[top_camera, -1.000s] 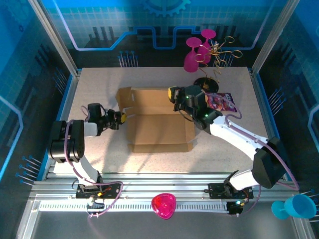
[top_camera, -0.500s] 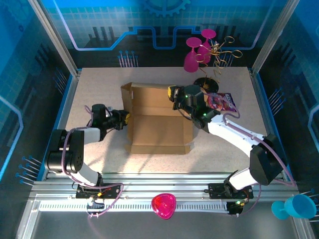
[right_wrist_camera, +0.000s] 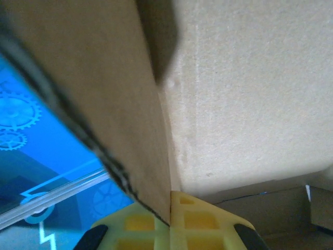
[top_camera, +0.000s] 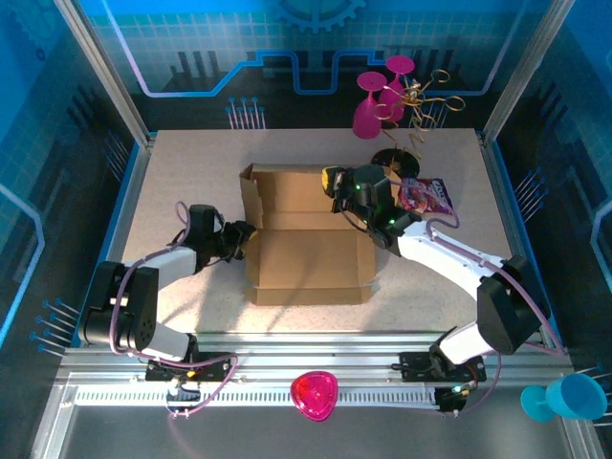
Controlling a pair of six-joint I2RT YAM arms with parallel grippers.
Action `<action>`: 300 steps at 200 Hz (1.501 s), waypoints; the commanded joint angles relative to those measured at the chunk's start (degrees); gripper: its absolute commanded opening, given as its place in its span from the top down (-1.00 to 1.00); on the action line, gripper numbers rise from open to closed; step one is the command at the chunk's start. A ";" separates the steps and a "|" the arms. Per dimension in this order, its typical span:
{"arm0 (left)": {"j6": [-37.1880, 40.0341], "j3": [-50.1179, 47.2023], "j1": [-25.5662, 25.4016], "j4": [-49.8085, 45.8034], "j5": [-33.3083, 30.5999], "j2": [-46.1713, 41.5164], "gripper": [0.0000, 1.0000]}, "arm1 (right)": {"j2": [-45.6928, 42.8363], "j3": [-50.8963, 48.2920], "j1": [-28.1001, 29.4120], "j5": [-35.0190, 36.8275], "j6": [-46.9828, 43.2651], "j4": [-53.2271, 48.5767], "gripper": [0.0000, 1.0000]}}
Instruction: Fold the paper box
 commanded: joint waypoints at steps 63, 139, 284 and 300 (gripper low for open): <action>10.41 3.33 1.21 -25.71 -7.90 -11.22 -0.10 | 12.45 -4.30 -2.46 -3.16 -11.44 26.69 1.00; 13.93 3.30 8.71 -40.11 -10.18 -26.01 -0.11 | 16.83 -6.71 -1.41 -4.87 -13.51 35.27 1.00; 37.94 18.68 17.42 -31.82 -3.93 -3.73 0.34 | 14.36 -12.40 -4.07 -14.06 -18.50 31.51 1.00; 41.56 18.91 16.33 -30.06 -3.75 -2.30 0.28 | 14.63 -11.74 -4.00 -14.57 -18.35 30.93 1.00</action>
